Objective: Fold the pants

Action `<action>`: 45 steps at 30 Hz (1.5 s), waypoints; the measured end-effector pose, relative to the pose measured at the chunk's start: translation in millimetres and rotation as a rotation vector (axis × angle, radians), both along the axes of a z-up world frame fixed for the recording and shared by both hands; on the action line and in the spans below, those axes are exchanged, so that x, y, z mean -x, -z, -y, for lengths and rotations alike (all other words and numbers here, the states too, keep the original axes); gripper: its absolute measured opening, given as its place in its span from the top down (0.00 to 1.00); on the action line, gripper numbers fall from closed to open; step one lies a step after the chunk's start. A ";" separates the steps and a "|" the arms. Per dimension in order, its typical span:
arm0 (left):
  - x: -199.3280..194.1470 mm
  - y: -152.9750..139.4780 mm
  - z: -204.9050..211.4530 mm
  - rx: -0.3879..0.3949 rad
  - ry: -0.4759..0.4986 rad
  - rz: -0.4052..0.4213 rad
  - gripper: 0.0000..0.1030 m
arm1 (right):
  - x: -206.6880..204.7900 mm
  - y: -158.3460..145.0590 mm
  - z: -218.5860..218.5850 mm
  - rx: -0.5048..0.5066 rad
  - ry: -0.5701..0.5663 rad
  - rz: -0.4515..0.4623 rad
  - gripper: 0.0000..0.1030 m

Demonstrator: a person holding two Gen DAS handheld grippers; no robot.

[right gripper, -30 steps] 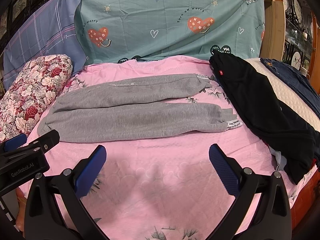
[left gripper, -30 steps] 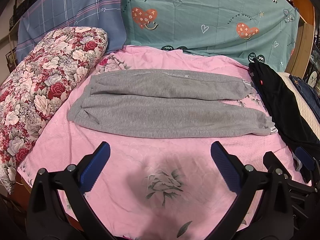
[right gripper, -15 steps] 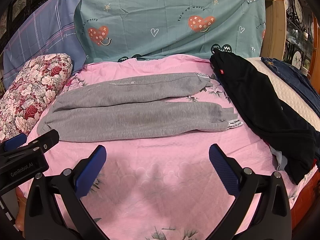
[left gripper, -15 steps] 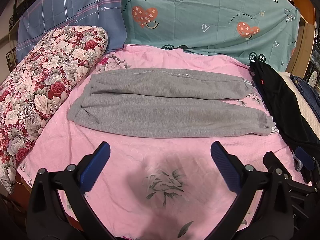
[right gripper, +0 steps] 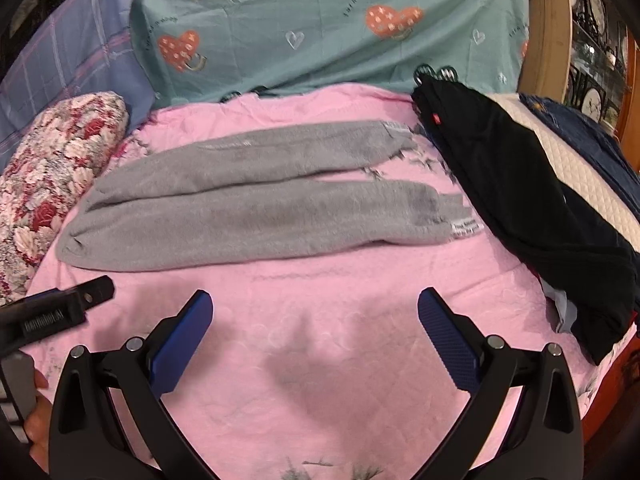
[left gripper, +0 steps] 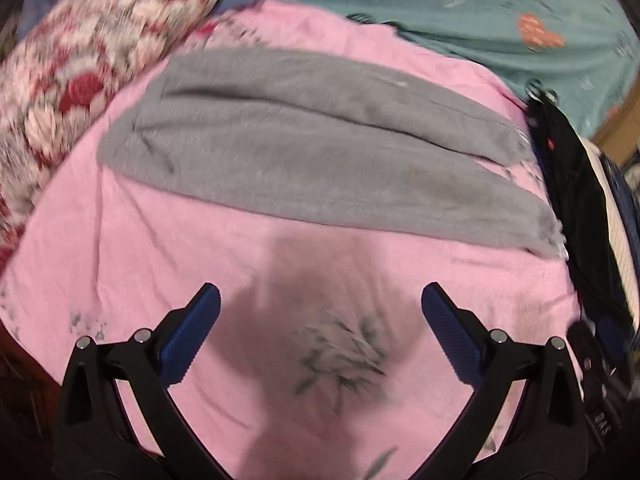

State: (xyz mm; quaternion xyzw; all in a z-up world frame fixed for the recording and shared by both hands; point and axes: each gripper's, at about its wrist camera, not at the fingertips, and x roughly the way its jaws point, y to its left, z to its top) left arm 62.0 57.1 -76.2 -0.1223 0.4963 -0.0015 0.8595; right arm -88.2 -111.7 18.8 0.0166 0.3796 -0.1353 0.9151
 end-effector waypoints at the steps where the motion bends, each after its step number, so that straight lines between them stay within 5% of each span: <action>1: -11.0 5.6 -19.5 0.037 -0.040 -0.007 0.02 | -0.6 4.1 7.6 -0.009 0.016 -0.015 0.01; 6: -57.4 36.6 -116.5 0.195 -0.243 -0.070 0.02 | 3.7 9.7 27.4 -0.036 0.066 -0.032 0.01; 11: -76.2 61.0 -156.9 0.319 -0.319 -0.138 0.06 | 2.2 13.2 36.6 -0.043 0.086 -0.041 0.01; 14: -85.0 68.4 -169.7 0.328 -0.364 -0.153 0.32 | -1.5 15.0 43.3 -0.041 0.097 -0.054 0.01; 16: -92.7 69.0 -176.2 0.308 -0.387 -0.150 0.63 | -4.7 12.9 51.2 -0.038 0.108 -0.056 0.01; 18: -100.5 72.5 -185.0 0.335 -0.400 -0.157 0.82 | -9.0 8.7 60.5 -0.037 0.114 -0.053 0.01; 21: -99.6 74.2 -192.7 0.380 -0.412 -0.130 0.87 | -20.5 -2.4 85.3 -0.071 0.112 -0.062 0.01; 26: -85.8 71.3 -183.4 0.329 -0.416 -0.042 0.89 | -66.7 -10.2 151.9 -0.229 0.150 -0.149 0.01; 31: -85.1 73.3 -183.5 0.318 -0.391 -0.027 0.89 | -124.6 22.5 205.0 -0.324 0.276 -0.280 0.01; 36: -86.9 73.5 -183.3 0.302 -0.375 -0.026 0.89 | -140.8 59.1 211.3 -0.492 0.303 -0.343 0.02; 38: -88.2 72.6 -180.3 0.273 -0.369 -0.025 0.89 | -147.8 66.4 206.5 -0.519 0.285 -0.334 0.32; 40: -89.4 72.2 -178.6 0.254 -0.367 -0.025 0.89 | -153.8 64.9 202.8 -0.436 0.299 -0.318 0.83; 45: -79.0 65.5 -179.1 0.245 -0.366 -0.010 0.92 | -135.5 45.8 210.3 -0.482 0.293 -0.204 0.92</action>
